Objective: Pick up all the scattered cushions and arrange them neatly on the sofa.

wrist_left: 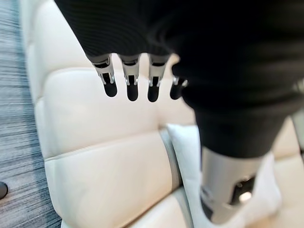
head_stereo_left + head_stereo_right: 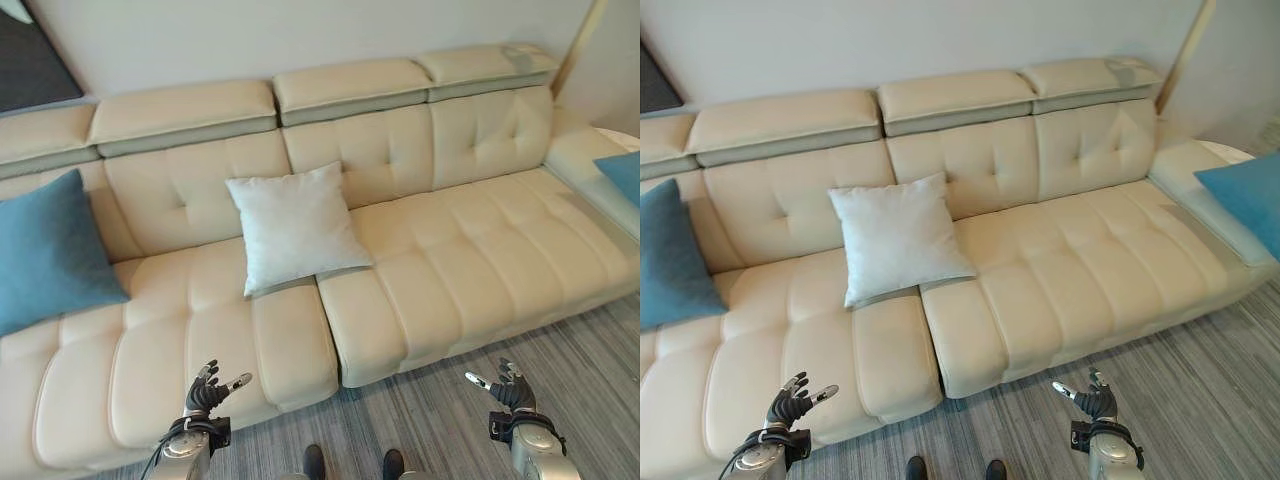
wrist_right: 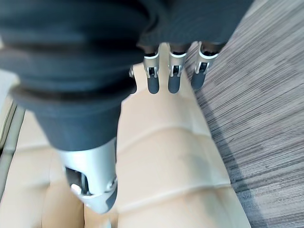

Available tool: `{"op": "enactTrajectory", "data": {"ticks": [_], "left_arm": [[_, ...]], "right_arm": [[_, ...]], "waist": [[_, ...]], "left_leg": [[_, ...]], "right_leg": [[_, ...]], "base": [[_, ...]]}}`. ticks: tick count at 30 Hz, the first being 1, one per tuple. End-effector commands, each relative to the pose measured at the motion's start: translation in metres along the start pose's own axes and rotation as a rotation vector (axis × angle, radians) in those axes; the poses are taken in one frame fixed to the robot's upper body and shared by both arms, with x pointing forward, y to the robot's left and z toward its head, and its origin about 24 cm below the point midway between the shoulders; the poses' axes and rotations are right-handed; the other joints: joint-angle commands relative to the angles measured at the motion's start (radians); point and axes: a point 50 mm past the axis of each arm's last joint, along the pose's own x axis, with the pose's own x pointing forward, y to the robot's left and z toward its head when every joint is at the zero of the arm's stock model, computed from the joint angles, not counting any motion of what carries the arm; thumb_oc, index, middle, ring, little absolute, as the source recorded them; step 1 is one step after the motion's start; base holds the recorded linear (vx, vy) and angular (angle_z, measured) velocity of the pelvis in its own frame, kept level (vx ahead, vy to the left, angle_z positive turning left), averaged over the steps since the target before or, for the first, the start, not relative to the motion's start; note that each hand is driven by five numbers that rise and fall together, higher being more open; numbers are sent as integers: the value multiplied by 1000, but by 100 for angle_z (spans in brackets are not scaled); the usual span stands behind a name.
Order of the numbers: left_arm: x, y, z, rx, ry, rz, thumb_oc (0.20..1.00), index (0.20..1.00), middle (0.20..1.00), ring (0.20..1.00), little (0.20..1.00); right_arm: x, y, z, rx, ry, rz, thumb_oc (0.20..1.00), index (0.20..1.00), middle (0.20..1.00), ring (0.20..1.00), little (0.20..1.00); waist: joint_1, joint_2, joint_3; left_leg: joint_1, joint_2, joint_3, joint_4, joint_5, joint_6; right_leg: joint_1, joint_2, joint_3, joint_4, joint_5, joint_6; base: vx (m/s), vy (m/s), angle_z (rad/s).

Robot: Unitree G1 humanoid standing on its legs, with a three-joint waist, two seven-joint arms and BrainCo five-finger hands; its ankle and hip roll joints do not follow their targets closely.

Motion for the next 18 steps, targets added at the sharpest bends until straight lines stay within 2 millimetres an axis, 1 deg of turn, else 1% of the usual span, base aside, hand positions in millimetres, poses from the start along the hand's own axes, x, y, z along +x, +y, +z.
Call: {"op": "enactTrajectory", "data": {"ticks": [1, 2, 3, 4, 5, 6, 7, 8, 9, 10, 11, 12, 13, 14, 15, 16, 17, 18], "left_arm": [[9, 6, 32, 46, -129, 17, 1000, 1000, 1000, 1000, 1000], [10, 6, 37, 50, -149, 19, 1000, 1000, 1000, 1000, 1000], [10, 6, 39, 48, -158, 21, 1000, 1000, 1000, 1000, 1000], [10, 7, 41, 49, -166, 29, 1000, 1000, 1000, 1000, 1000], [10, 7, 41, 50, -167, 29, 1000, 1000, 1000, 1000, 1000], [10, 7, 42, 56, -169, 31, 1000, 1000, 1000, 1000, 1000], [10, 7, 42, 56, -170, 31, 1000, 1000, 1000, 1000, 1000], [10, 5, 42, 61, -171, 23, 1000, 1000, 1000, 1000, 1000], [10, 5, 42, 58, -171, 24, 1000, 1000, 1000, 1000, 1000], [10, 4, 43, 60, -174, 20, 1000, 1000, 1000, 1000, 1000], [10, 3, 43, 58, -176, 16, 1000, 1000, 1000, 1000, 1000], [10, 3, 43, 58, -176, 16, 1000, 1000, 1000, 1000, 1000], [11, 0, 47, 60, -185, 9, 1000, 1000, 1000, 1000, 1000], [11, -1, 47, 60, -185, 9, 1000, 1000, 1000, 1000, 1000], [13, -6, 49, 60, -189, -5, 1000, 1000, 1000, 1000, 1000], [14, -9, 50, 52, -190, -8, 1000, 1000, 1000, 1000, 1000], [14, -10, 50, 51, -190, -8, 1000, 1000, 1000, 1000, 1000], [15, -15, 53, 42, -195, -21, 1000, 1000, 1000, 1000, 1000]], "right_arm": [[6, -12, 38, 53, -156, -51, 1000, 1000, 1000, 1000, 1000], [6, -12, 42, 59, -170, -54, 1000, 1000, 1000, 1000, 1000], [7, -11, 42, 58, -173, -53, 1000, 1000, 1000, 1000, 1000], [7, -11, 43, 61, -177, -57, 1000, 1000, 1000, 1000, 1000], [7, -11, 43, 61, -177, -57, 1000, 1000, 1000, 1000, 1000], [6, -13, 42, 52, -174, -64, 1000, 1000, 1000, 1000, 1000], [6, -13, 42, 52, -174, -64, 1000, 1000, 1000, 1000, 1000], [6, -15, 41, 43, -167, -68, 1000, 1000, 1000, 1000, 1000], [7, -17, 41, 36, -168, -73, 1000, 1000, 1000, 1000, 1000], [7, -17, 41, 30, -168, -74, 1000, 1000, 1000, 1000, 1000], [8, -18, 42, 26, -171, -75, 1000, 1000, 1000, 1000, 1000], [8, -18, 42, 26, -171, -76, 1000, 1000, 1000, 1000, 1000], [8, -18, 45, 22, -177, -78, 1000, 1000, 1000, 1000, 1000], [8, -18, 45, 22, -177, -78, 1000, 1000, 1000, 1000, 1000], [8, -17, 41, 35, -163, -79, 1000, 1000, 1000, 1000, 1000], [7, -19, 40, 39, -162, -90, 1000, 1000, 1000, 1000, 1000], [7, -19, 40, 39, -162, -91, 1000, 1000, 1000, 1000, 1000], [6, -21, 38, 53, -158, -92, 1000, 1000, 1000, 1000, 1000]], "waist": [[-42, 32, 25], [-43, 38, 34], [-47, 43, 39], [-41, 49, 46], [-39, 49, 47], [-34, 50, 47], [-33, 50, 47], [-37, 45, 46], [-32, 42, 46], [-29, 42, 46], [-25, 41, 45], [-24, 41, 46], [-24, 41, 46], [-24, 41, 46], [-38, 36, 37], [-44, 39, 33], [-43, 40, 33], [-57, 49, 28]], "left_leg": [[38, -8, 77, -1, -163, 11], [39, -6, 126, -1, -174, 17], [48, -3, 139, -1, -186, 13], [54, 1, 177, -1, -192, 12], [54, 1, 179, -1, -192, 12], [67, 10, 240, -1, -196, 5], [67, 10, 241, -1, -196, 5], [85, 14, 297, -1, -199, 1], [94, 16, 326, -1, -199, -1], [100, 17, 345, -1, -201, -1], [109, 18, 367, -1, -202, -3], [110, 18, 368, -1, -202, -3], [119, 26, 393, -1, -204, -8], [119, 27, 393, -1, -204, -9], [136, 33, 398, -1, -207, -20], [142, 40, 399, 6, -205, -27], [143, 41, 400, 7, -205, -28], [147, 63, 398, 63, -218, -38]], "right_leg": [[-109, 27, -3, 136, -129, 35], [-141, 15, -13, 181, -131, 42], [-149, 1, -33, 201, -139, 53], [-157, -28, -93, 213, -131, 57], [-158, -28, -92, 215, -132, 58], [-160, -70, -222, 220, -113, 59], [-159, -69, -222, 220, -112, 59], [-157, -81, -293, 192, -95, 65], [-161, -85, -339, 175, -77, 70], [-158, -88, -370, 159, -69, 73], [-154, -96, -416, 144, -54, 78], [-153, -95, -415, 141, -52, 79], [-159, -108, -464, 128, -39, 87], [-159, -107, -463, 128, -39, 87], [-148, -88, -434, 98, -43, 82], [-141, -78, -419, 97, -52, 79], [-140, -77, -418, 97, -53, 78], [-128, -61, -396, 105, -82, 61]], "base": [[-144, 153, -144], [-116, 196, -159], [-42, 115, -203], [-1, 63, -176], [-40, -5, -150], [-15, -23, -102], [6, -82, -165], [36, -97, -172], [68, -140, -156], [82, -133, -106], [68, -90, -96], [117, -176, -111], [82, -128, -79], [236, -319, -82], [252, -289, -63], [254, -293, -43], [294, -300, -11], [280, -298, -6]]}}
